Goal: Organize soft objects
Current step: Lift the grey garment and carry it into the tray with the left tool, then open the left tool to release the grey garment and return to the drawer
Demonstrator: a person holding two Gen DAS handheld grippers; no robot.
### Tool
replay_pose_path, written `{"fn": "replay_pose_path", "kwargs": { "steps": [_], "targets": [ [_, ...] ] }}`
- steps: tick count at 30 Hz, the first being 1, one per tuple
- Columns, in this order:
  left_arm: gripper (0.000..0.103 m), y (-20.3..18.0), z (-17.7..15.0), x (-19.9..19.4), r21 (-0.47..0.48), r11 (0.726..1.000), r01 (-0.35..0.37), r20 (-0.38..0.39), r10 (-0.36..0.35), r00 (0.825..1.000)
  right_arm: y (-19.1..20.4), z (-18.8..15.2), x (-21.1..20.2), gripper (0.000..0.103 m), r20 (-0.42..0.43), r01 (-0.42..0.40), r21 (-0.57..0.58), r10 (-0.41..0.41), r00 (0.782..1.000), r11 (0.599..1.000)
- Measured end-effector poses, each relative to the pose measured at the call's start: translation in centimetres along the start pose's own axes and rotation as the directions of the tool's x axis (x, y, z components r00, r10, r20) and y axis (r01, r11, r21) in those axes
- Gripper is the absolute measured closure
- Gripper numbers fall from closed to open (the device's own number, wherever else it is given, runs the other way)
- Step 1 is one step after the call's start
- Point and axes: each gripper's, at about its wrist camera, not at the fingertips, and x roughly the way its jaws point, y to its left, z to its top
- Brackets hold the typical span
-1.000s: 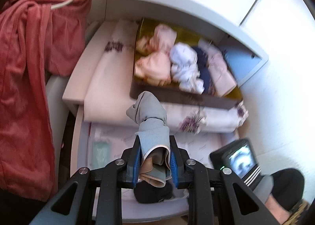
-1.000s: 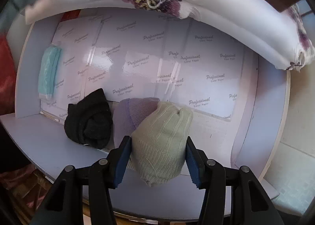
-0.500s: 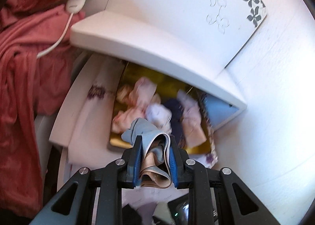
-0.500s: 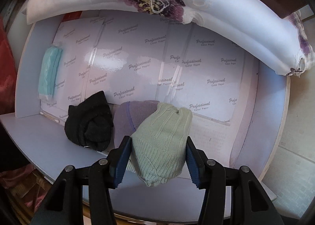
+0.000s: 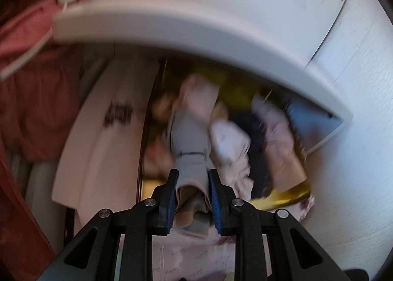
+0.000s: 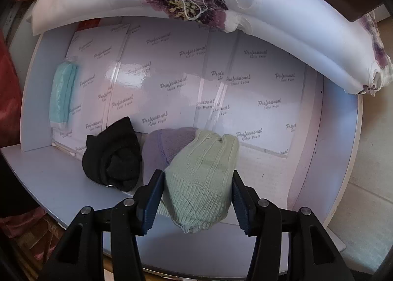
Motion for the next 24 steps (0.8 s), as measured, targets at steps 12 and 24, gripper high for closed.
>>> {"fn": "replay_pose_path", "kwargs": {
  "steps": [12,24],
  "targets": [
    [0.079,-0.3,1.4,4.3,0.021,0.999,-0.041,-0.112,0.044,0.993,0.0,0.2,-0.1,0.049,0.009,0.001,0.006,-0.001,1.000,1.000],
    [0.070,-0.4,-0.4,2.0,0.026,0.998,-0.054,-0.075,0.056,0.996,0.3,0.2,0.1,0.049,0.006,0.012,0.004,-0.012,1.000,1.000]
  ]
}}
